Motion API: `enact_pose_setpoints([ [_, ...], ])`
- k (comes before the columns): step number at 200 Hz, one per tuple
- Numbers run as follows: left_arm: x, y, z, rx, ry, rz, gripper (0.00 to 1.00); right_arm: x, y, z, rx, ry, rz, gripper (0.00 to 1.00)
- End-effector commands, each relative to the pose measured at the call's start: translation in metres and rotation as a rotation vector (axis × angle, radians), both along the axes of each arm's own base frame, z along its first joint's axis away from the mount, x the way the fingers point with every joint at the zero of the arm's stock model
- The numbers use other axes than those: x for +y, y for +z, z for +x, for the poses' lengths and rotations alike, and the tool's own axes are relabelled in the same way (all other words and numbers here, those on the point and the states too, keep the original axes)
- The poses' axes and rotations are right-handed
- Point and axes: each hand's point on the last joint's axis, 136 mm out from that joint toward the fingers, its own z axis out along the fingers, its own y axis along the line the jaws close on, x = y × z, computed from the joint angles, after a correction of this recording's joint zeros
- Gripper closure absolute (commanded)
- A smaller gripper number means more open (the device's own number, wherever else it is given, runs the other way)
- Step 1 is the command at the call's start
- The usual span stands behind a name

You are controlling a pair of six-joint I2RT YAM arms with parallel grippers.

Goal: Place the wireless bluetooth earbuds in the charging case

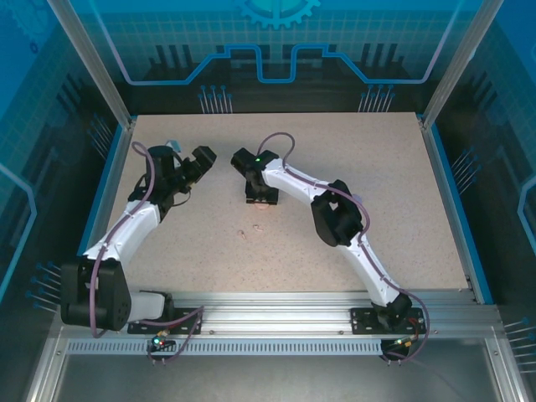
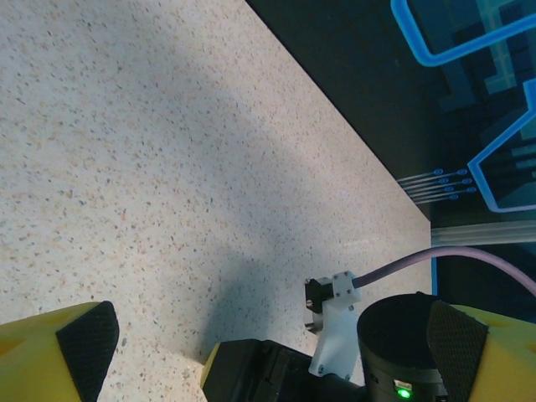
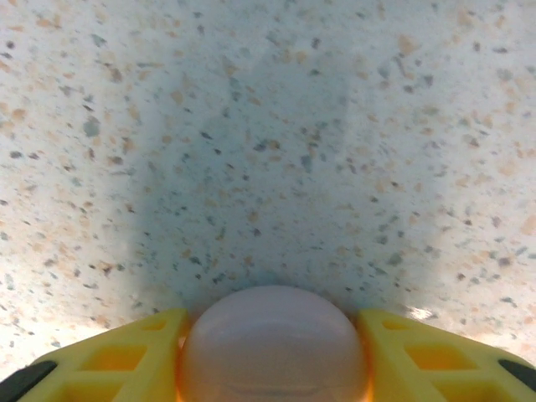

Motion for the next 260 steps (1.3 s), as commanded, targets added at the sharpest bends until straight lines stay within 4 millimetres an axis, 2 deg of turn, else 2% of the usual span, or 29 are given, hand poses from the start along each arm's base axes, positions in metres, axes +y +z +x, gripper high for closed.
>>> enact_pose_setpoints([
  [1,-0.03,-0.008,-0.004,-0.001,-0.097,-0.006,0.01,-0.023,0.029,0.004,-0.02,-0.065,0.046,0.55],
  [6,-0.036,-0.01,-0.005,-0.007,-0.109,-0.001,0.01,-0.028,0.026,0.004,-0.013,-0.079,0.046,0.55],
  [11,-0.042,-0.011,-0.005,-0.021,-0.125,0.002,0.01,-0.032,0.039,0.005,-0.031,-0.089,0.068,0.55],
  [37,-0.07,-0.022,-0.007,-0.06,-0.18,-0.01,0.01,-0.058,0.054,0.008,-0.043,-0.154,0.109,0.55],
  [71,-0.096,-0.037,-0.007,-0.108,-0.234,-0.063,0.01,-0.08,0.062,0.013,-0.029,-0.264,0.184,0.55],
  [106,-0.119,-0.048,-0.004,-0.166,-0.294,-0.101,0.01,-0.081,0.062,0.019,0.006,-0.41,0.29,0.56],
  [138,-0.14,-0.052,0.0,-0.215,-0.322,-0.135,0.02,-0.072,0.053,0.023,0.054,-0.544,0.382,0.56],
  [172,-0.159,-0.059,0.002,-0.235,-0.354,-0.145,0.05,-0.067,0.055,0.032,0.065,-0.608,0.418,0.56],
  [215,-0.173,-0.074,0.008,-0.223,-0.38,-0.166,0.14,-0.064,0.061,0.04,0.066,-0.633,0.44,0.56],
  [260,-0.186,-0.08,0.012,-0.222,-0.413,-0.173,0.3,-0.063,0.064,0.041,0.068,-0.636,0.452,0.56],
])
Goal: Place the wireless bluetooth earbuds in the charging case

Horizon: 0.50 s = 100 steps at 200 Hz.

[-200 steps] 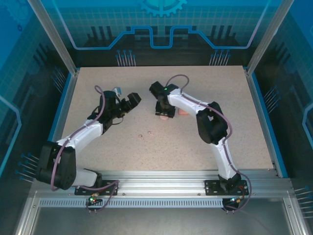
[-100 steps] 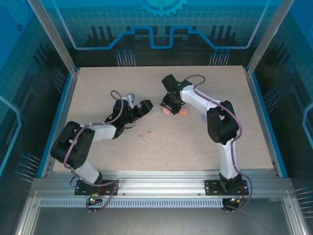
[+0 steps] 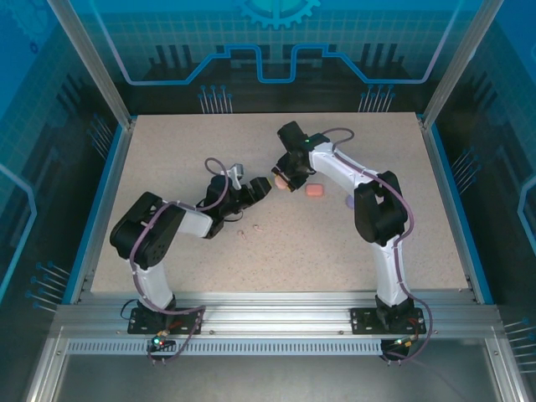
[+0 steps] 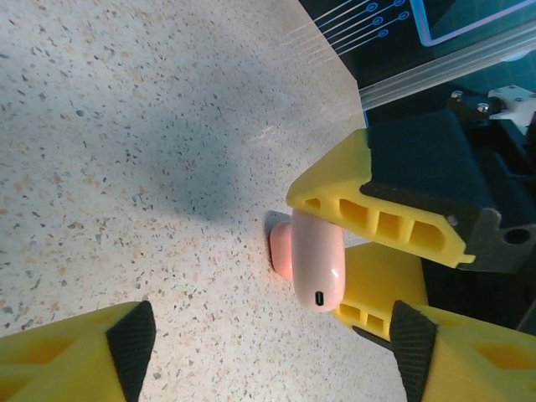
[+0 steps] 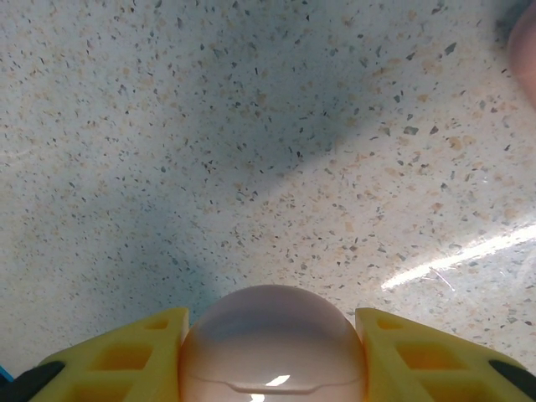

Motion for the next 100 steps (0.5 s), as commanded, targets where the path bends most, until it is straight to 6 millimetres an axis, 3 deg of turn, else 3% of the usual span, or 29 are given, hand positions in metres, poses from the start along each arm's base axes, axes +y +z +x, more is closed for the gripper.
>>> enact_pose_setpoints([
  [1,-0.016,0.02,0.007,-0.076,-0.045,-0.037,0.3,0.001,-0.001,0.004,0.017,-0.025,0.023,0.56],
  [100,-0.039,0.011,0.019,-0.061,-0.087,-0.043,0.43,0.009,0.007,0.005,-0.003,-0.012,0.055,0.56],
])
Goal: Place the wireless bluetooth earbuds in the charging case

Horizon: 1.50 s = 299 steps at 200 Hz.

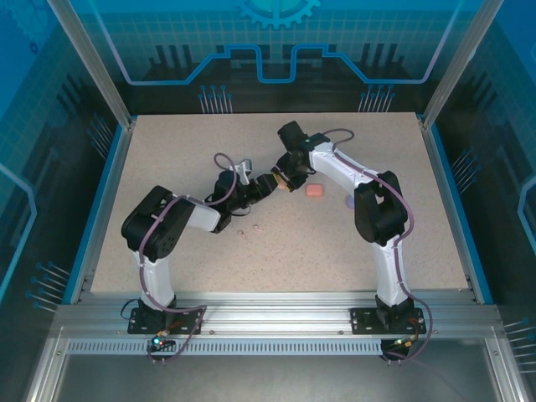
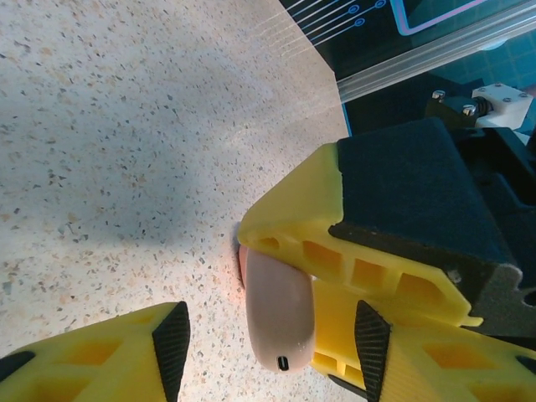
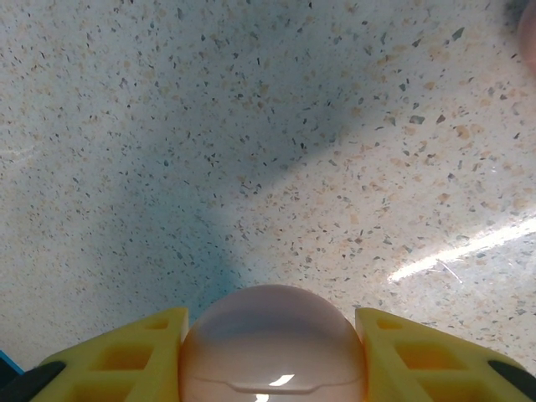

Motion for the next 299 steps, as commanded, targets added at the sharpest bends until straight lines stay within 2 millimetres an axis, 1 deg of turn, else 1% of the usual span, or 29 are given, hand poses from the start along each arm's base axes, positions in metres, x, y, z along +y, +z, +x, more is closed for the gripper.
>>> enact_pose_setpoints([
  [1,-0.014,0.008,0.003,-0.038,-0.04,-0.014,0.43,0.006,0.007,0.007,-0.013,-0.008,0.036,0.56],
  [85,-0.024,0.003,0.006,-0.035,-0.051,-0.015,0.47,0.008,0.006,0.005,-0.014,-0.002,0.042,0.57],
  [131,-0.023,0.003,0.008,-0.039,-0.037,-0.011,0.55,0.007,0.005,0.004,-0.012,-0.005,0.043,0.57],
  [204,-0.016,0.004,0.013,-0.052,0.009,-0.008,0.56,0.006,0.004,0.003,-0.012,-0.002,0.042,0.58],
  [237,-0.016,0.005,0.015,-0.054,0.02,-0.01,0.57,0.005,0.004,0.003,-0.012,-0.003,0.045,0.57],
  [248,-0.016,0.005,0.015,-0.055,0.02,-0.011,0.59,0.006,0.004,0.003,-0.014,-0.004,0.047,0.57],
  [265,-0.018,0.005,0.016,-0.055,0.018,-0.016,0.67,0.006,0.004,0.003,-0.014,-0.002,0.05,0.57],
  [291,-0.018,0.002,0.016,-0.044,0.016,-0.018,0.7,0.007,0.005,0.003,-0.018,-0.001,0.054,0.57],
  [299,-0.018,0.002,0.016,-0.045,0.016,-0.019,0.72,0.007,0.007,0.003,-0.019,-0.001,0.057,0.57],
])
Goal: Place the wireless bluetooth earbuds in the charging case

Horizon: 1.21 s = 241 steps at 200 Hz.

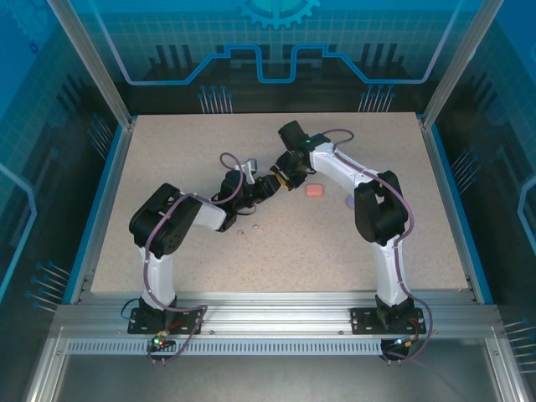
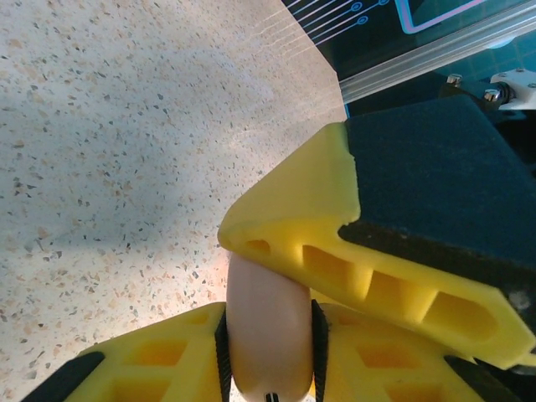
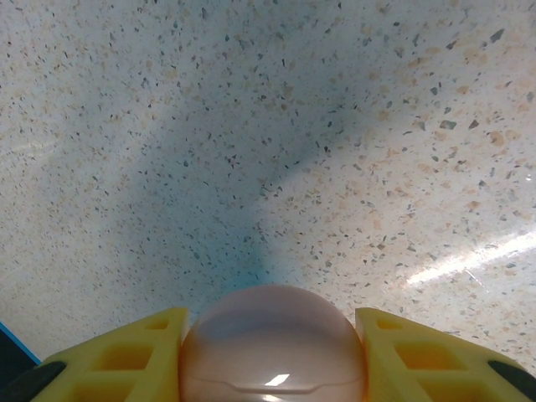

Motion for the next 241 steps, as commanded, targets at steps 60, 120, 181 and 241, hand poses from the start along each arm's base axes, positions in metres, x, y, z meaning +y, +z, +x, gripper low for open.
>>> enact_pose_setpoints([
  [60,-0.008,0.009,0.007,-0.035,-0.011,-0.03,0.88,0.002,0.02,0.002,-0.033,0.0,0.051,0.46],
  [120,-0.008,0.014,-0.004,-0.037,-0.048,-0.018,0.95,-0.04,0.076,0.025,-0.172,0.0,0.051,0.17],
  [181,-0.015,0.025,-0.014,-0.083,-0.135,0.035,0.95,-0.067,0.071,0.023,-0.183,0.031,0.012,0.17],
  [241,-0.016,0.037,-0.025,-0.128,-0.186,0.042,0.96,-0.042,0.038,0.016,-0.134,0.092,0.046,0.19],
])
